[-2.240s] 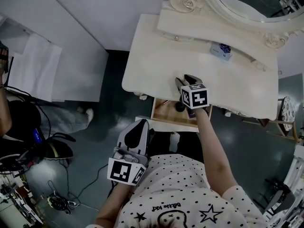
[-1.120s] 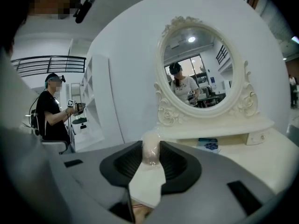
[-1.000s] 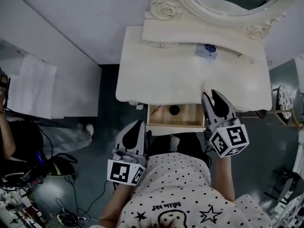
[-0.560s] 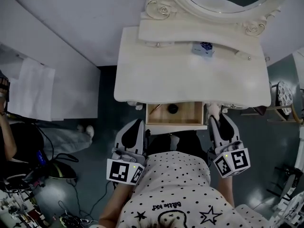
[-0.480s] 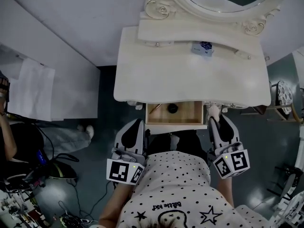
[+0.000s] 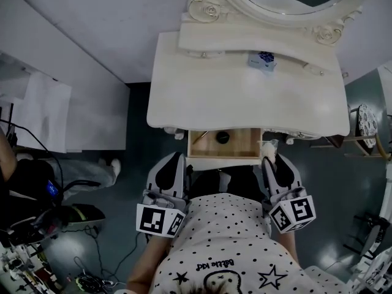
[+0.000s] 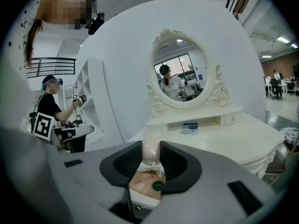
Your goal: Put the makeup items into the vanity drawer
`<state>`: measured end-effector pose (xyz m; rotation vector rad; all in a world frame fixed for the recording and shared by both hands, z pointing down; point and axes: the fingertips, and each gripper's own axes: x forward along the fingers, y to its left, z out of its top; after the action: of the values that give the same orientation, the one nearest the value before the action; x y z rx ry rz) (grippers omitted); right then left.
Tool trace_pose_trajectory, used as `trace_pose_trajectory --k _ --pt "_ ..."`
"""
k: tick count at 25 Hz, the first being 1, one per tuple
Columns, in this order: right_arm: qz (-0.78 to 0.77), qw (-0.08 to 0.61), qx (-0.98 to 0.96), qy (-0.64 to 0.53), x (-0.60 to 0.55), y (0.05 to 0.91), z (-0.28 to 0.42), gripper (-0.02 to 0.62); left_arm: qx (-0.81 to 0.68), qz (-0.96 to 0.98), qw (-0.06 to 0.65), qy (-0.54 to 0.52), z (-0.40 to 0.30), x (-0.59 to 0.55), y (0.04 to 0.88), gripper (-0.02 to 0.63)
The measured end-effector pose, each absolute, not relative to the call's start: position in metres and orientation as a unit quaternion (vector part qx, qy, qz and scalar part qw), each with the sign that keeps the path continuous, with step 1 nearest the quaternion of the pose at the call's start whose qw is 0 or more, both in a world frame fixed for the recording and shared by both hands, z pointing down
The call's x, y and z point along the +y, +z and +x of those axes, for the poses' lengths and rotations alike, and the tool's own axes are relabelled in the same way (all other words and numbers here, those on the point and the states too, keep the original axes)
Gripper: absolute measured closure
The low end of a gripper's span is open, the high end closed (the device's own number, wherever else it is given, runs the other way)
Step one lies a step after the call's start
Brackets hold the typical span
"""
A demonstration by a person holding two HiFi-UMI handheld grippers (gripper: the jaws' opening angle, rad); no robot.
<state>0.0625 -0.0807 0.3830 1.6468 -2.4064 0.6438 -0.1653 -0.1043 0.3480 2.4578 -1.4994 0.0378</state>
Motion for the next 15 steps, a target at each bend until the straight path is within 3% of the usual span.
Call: trace_pose_trajectory --k 15 --pt "0.529 0.103 -0.816 0.208 -0.076 0.388 0.052 0.472 -0.519 0.843 0.138 0.014 -0.165 -0.099 0.351 0.6"
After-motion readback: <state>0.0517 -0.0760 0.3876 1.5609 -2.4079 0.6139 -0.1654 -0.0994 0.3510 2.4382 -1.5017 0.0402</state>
